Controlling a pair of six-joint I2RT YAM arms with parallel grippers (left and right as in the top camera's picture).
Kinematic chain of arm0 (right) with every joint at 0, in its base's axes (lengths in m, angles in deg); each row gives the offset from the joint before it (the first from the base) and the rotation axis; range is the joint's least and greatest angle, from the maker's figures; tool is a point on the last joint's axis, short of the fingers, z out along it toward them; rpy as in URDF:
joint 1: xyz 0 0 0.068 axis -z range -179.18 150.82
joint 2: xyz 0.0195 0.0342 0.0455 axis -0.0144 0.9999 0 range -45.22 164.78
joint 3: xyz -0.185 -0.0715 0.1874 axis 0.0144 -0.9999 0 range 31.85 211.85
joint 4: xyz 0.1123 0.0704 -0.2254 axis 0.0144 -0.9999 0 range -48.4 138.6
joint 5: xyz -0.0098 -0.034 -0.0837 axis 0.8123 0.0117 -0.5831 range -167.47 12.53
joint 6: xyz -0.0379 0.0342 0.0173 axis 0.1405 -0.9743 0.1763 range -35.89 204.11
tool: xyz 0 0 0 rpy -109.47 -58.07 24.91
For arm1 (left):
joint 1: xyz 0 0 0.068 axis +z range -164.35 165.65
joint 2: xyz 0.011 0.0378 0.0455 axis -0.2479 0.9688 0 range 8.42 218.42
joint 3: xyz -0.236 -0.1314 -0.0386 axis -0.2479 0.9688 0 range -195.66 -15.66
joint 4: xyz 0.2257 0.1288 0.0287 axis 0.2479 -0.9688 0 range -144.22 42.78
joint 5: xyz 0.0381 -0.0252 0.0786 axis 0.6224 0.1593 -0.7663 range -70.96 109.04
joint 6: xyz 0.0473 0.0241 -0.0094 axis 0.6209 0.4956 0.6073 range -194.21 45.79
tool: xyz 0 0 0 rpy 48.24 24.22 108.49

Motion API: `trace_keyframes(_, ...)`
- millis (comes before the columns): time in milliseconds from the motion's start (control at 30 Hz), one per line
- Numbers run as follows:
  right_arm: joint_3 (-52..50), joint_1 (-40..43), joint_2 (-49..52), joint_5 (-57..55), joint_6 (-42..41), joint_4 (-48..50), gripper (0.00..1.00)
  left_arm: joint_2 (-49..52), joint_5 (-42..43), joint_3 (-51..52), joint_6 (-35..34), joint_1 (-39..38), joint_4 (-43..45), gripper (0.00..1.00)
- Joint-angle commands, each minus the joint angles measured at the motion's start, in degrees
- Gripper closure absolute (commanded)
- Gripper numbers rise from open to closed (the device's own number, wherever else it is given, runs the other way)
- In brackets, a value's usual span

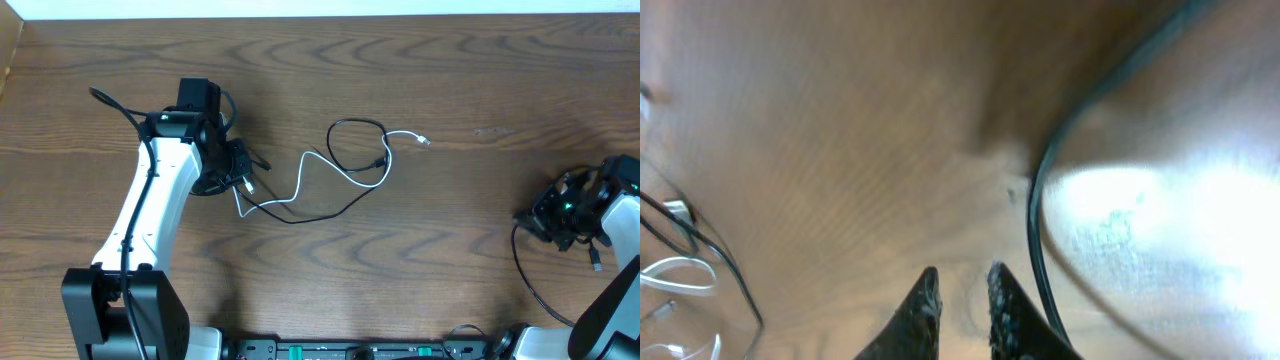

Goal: Untangle cables

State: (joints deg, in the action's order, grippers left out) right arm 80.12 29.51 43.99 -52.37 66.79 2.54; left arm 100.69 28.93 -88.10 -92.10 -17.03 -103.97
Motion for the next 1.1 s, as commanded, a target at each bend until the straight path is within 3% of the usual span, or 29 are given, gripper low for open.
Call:
trace_keyframes(0,0.3,0.0,0.4,0.3,4.8,-3.5,0.63,0.2,0.0,0.1,0.9,0.0,-0.1,0.92)
trace_keyframes(33,0.3,0.0,0.4,-0.2,4.7,-4.1,0.26,0.2,0.0,0.1,0.9,0.0,-0.2,0.93)
trace_keyframes(133,0.3,0.1,0.4,-0.9,4.7,-3.6,0.01,0.2,0.0,0.1,0.9,0.0,-0.2,0.92)
trace_keyframes(300,0.3,0.1,0.4,-2.4,4.5,-3.1,0.01,0.2,0.0,0.1,0.9,0.0,-0.2,0.93)
trace_keyframes(400,0.3,-0.9,0.4,-12.0,1.5,-6.5,0.11,0.2,0.0,0.1,0.9,0.0,-0.2,0.92)
trace_keyframes(533,0.3,-4.9,0.4,-20.0,-2.0,-9.4,0.14,0.2,0.0,0.1,0.9,0.0,-0.2,0.92)
trace_keyframes(767,0.2,-12.1,0.4,-22.4,-2.4,-9.6,0.46,0.2,0.0,0.1,0.9,0.0,-0.2,0.92)
trace_keyframes(1067,-3.1,-12.8,0.4,-24.1,-4.1,-8.0,0.43,0.2,0.0,0.1,0.9,0.0,-0.2,0.92)
